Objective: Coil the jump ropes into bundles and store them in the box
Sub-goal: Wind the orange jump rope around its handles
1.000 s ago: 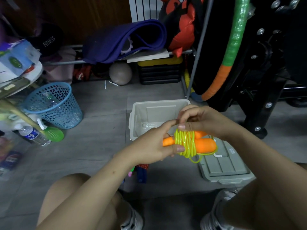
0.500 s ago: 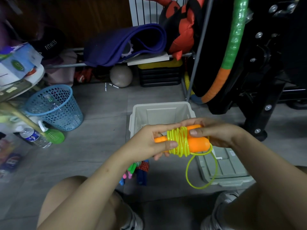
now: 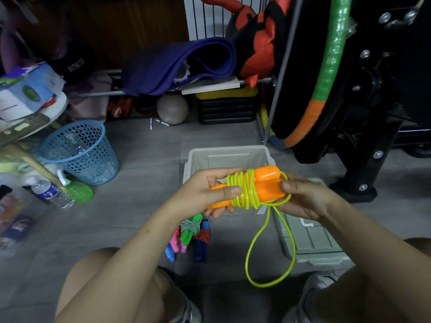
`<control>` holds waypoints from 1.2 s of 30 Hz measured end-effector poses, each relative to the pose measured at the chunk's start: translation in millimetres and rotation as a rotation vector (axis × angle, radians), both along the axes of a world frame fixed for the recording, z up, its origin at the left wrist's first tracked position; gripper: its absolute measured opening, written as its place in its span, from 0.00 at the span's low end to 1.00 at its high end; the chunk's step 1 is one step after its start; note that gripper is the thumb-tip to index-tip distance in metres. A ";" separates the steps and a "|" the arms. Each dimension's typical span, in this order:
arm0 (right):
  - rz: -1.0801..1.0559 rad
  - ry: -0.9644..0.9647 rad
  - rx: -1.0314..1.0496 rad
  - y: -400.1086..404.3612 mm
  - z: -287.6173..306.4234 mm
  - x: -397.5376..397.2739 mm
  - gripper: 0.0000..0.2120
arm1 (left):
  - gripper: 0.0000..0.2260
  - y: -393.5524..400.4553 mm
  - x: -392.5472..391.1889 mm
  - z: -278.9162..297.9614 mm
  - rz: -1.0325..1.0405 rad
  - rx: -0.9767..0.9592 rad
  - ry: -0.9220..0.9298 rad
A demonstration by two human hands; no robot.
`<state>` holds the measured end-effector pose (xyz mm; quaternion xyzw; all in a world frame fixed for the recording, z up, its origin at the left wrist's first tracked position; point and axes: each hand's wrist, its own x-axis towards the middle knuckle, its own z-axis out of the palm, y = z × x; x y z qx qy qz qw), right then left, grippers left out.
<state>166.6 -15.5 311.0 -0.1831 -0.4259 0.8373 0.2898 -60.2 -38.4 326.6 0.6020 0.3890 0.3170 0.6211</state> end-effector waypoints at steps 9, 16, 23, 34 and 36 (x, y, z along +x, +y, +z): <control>-0.152 -0.170 0.170 -18.9 -7.5 -24.0 0.14 | 0.14 7.4 4.3 -0.5 0.131 0.019 0.001; -0.417 -0.615 0.430 -26.3 -9.5 -38.3 0.15 | 0.06 8.1 15.3 -4.7 0.188 0.100 0.093; -0.333 -0.462 0.306 -25.1 -9.4 -38.8 0.17 | 0.18 5.1 20.1 -5.8 0.255 0.091 0.101; -0.485 -0.621 0.283 -24.1 0.2 -45.2 0.19 | 0.17 10.3 28.1 -8.1 0.336 0.148 0.170; -0.438 -0.637 0.237 -24.1 1.5 -46.1 0.19 | 0.13 12.6 26.4 -6.9 0.370 0.162 0.197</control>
